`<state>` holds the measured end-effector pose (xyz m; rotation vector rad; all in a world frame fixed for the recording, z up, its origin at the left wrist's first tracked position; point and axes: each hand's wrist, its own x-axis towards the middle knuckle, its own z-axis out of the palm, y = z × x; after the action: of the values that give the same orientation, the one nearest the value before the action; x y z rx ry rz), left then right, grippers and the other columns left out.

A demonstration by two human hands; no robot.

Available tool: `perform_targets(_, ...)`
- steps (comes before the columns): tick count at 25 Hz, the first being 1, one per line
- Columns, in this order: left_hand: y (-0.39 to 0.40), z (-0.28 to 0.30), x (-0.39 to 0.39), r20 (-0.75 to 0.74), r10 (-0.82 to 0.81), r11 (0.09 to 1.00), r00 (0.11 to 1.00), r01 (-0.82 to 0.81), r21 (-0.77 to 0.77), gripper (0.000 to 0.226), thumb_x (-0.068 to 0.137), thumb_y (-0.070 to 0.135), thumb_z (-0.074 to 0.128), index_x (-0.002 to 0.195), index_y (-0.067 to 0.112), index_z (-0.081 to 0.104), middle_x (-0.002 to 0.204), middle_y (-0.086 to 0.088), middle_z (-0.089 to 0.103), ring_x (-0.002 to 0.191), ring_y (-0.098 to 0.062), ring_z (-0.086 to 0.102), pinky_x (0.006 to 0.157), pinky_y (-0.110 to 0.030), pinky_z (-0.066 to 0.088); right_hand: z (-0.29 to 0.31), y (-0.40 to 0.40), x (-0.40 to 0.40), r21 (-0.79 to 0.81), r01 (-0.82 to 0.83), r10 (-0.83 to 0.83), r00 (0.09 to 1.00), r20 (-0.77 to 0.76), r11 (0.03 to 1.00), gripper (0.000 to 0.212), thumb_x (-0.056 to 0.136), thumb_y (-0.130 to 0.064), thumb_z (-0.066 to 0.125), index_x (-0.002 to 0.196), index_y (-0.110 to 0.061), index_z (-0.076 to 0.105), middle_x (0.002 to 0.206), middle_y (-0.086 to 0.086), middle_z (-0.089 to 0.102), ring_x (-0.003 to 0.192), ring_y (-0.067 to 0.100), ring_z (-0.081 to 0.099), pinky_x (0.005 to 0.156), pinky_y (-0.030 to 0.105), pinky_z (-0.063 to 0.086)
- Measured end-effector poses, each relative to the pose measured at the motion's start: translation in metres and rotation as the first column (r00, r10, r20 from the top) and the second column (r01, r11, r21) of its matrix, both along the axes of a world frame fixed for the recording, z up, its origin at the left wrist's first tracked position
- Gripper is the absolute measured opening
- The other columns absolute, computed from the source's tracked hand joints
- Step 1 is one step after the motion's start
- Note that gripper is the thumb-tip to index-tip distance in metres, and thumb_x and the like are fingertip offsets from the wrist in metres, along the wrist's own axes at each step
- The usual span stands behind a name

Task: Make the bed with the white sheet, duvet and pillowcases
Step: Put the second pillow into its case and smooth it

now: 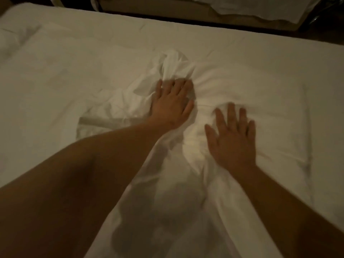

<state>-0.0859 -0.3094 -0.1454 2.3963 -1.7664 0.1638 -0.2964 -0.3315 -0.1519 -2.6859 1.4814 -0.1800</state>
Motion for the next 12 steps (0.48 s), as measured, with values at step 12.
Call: perform_targets(12, -0.062, -0.081, 0.020, -0.109, 0.071, 0.989, 0.992, -0.056, 0.134, 0.076, 0.095, 0.068, 0.023, 0.160, 0.031, 0.007, 0.169, 0.000, -0.003, 0.154, -0.025, -0.009, 0.123, -0.049, -0.006, -0.074, -0.102, 0.035, 0.023, -0.009, 0.011, 0.997, -0.078, 1.000, 0.067, 0.100, -0.066, 0.011, 0.160, -0.037, 0.000, 0.168, 0.003, -0.008, 0.153, 0.032, -0.014, 0.121, 0.056, -0.009)
